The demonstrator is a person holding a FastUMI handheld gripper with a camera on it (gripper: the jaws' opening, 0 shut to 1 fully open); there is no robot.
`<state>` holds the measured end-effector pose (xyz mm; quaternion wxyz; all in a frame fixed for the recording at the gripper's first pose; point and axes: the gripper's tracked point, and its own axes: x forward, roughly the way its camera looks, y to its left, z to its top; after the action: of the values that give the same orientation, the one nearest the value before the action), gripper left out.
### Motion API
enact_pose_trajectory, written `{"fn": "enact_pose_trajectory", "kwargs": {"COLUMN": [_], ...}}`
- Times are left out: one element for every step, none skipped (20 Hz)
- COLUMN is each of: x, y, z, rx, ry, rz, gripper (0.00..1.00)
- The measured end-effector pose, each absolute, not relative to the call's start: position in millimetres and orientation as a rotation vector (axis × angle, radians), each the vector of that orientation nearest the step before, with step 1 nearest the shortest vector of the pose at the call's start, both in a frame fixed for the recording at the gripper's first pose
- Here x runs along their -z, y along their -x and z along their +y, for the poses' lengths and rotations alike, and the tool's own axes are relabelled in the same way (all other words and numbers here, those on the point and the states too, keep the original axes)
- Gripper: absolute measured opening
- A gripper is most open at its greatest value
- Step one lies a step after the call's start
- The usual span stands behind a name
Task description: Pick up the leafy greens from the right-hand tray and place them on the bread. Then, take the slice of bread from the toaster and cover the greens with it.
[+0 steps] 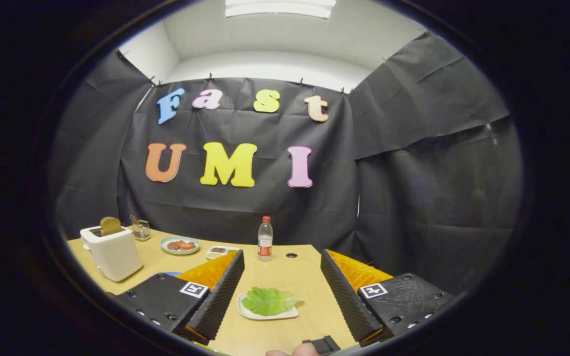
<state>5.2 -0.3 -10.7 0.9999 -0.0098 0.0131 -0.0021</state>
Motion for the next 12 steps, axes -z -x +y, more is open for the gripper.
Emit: {"fn": "enact_pose_trajectory", "kwargs": {"x": [11.9,12.4,14.7,16.2,19.6,23.9,28.5,34.5,41.4,47.0,54.6,62.5], "y": [-5.6,-6.1,-7.4,-8.5,-9.9,-12.0,-14.7,-17.6,-20.6,-24.5,-27.9,-32.5], "z": [-0.1,-0.9,-0.9,-0.6,-1.1,-1.8,-3.1,-4.8,-8.1,-11.4,-14.0,-16.9], "rx": [0.004,0.004,0.004,0.004,0.004,0.003,0.003,0.004,0.008,0.013,0.017,0.021], "ry": [0.021,0.021,0.02,0.017,0.014,0.01,0.005,-0.001,-0.008,-0.016,-0.025,-0.036], "rz": [0.029,0.03,0.033,0.036,0.043,0.052,0.063,0.077,0.092,0.107,0.122,0.14], "gripper": [0.95,0.95,0.95,0.95,0.95,0.95,0.95,0.95,0.95,0.95,0.95,0.95]}}
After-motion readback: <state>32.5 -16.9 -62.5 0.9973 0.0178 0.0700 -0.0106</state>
